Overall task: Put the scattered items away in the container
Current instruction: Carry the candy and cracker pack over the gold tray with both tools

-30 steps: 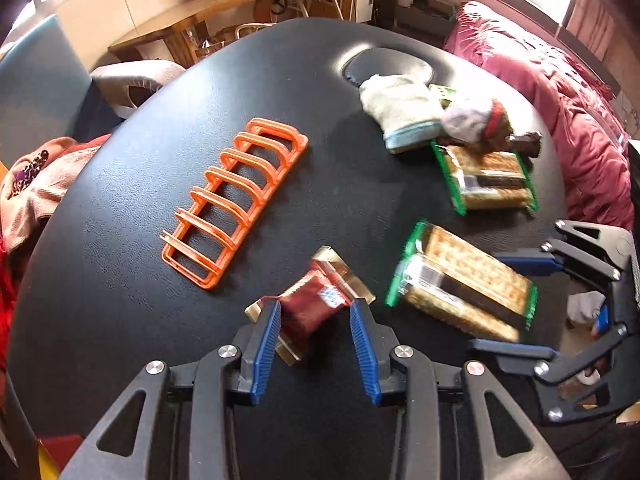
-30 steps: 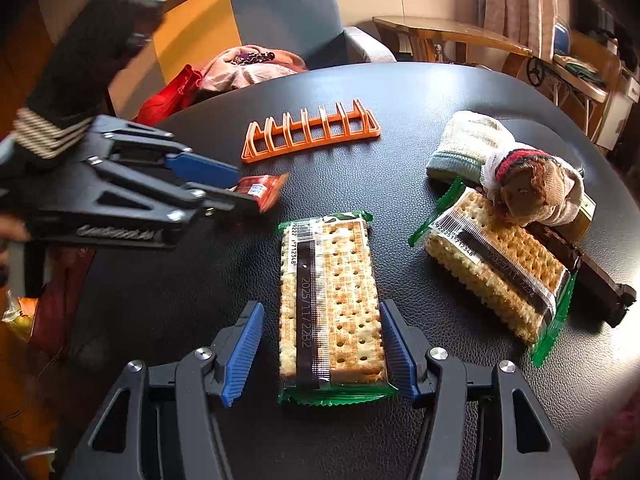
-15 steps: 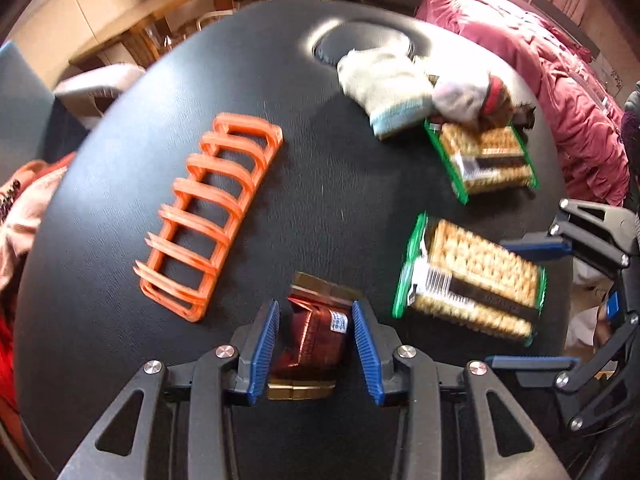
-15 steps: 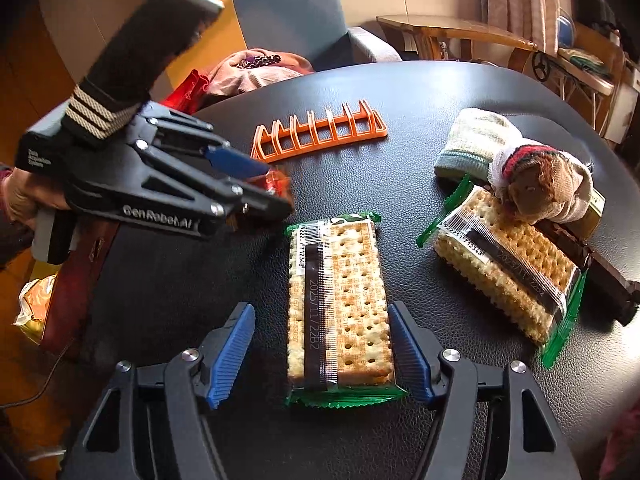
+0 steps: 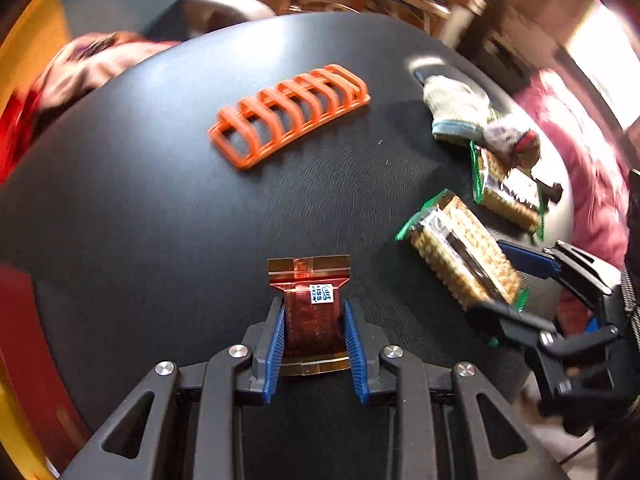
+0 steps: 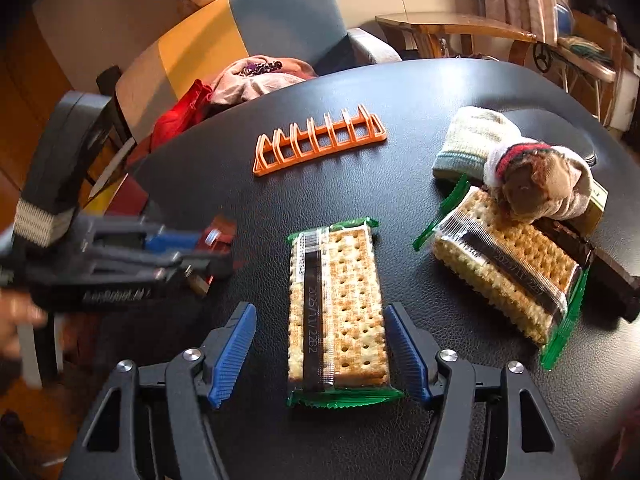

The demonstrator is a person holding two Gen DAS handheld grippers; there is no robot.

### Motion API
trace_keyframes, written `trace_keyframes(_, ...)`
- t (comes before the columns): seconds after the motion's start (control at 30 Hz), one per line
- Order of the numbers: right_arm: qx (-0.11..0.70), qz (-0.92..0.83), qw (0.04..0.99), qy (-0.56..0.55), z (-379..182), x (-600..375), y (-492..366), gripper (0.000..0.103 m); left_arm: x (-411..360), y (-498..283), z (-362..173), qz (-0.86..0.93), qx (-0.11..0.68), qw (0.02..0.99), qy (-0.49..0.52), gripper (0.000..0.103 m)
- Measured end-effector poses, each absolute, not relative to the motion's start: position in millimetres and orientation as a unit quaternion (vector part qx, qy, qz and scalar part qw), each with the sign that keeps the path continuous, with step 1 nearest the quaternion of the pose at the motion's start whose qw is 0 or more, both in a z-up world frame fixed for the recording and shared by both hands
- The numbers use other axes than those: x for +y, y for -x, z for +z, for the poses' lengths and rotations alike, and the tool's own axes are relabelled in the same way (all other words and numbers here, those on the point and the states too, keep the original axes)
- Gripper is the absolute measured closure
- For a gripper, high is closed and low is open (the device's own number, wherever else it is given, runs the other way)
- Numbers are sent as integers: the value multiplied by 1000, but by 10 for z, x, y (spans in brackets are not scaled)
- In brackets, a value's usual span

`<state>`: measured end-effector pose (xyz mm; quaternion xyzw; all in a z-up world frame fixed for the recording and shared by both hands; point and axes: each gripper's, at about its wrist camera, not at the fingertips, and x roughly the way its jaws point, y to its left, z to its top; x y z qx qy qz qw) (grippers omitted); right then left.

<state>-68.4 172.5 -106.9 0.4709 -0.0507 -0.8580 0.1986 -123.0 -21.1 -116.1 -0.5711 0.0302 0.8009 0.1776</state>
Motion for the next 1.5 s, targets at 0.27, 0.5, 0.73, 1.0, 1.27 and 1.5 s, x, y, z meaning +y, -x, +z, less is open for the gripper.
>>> trace_keyframes(0.27, 31, -864, 162, -476, -1093, 1517, 692, 55, -479, 840, -1133, 823, -41, 150, 547, 78)
trace_keyframes(0.5, 2, -863, 166, -477, -1043, 1499, 573, 55, -483, 532, -1128, 837, -79, 150, 520, 78)
trace_keyframes(0.73, -9, -868, 184, -461, -841, 1366, 419, 55, -779, 221, -757, 859, -101, 143, 481, 78)
trace_keyframes(1.0, -6, -870, 263, -417, -385, 764, 299, 55, -1282, -54, -442, 887, -131, 84, 435, 78)
trace_keyframes(1.27, 16, -841, 366, -399, -170, -219, 157, 55, -2038, -362, -363, 897, -164, -4, 409, 78)
trace_keyframes(1.5, 44, -816, 413, -402, -202, -920, 158, 55, -2554, -476, -503, 892, -172, -68, 413, 78)
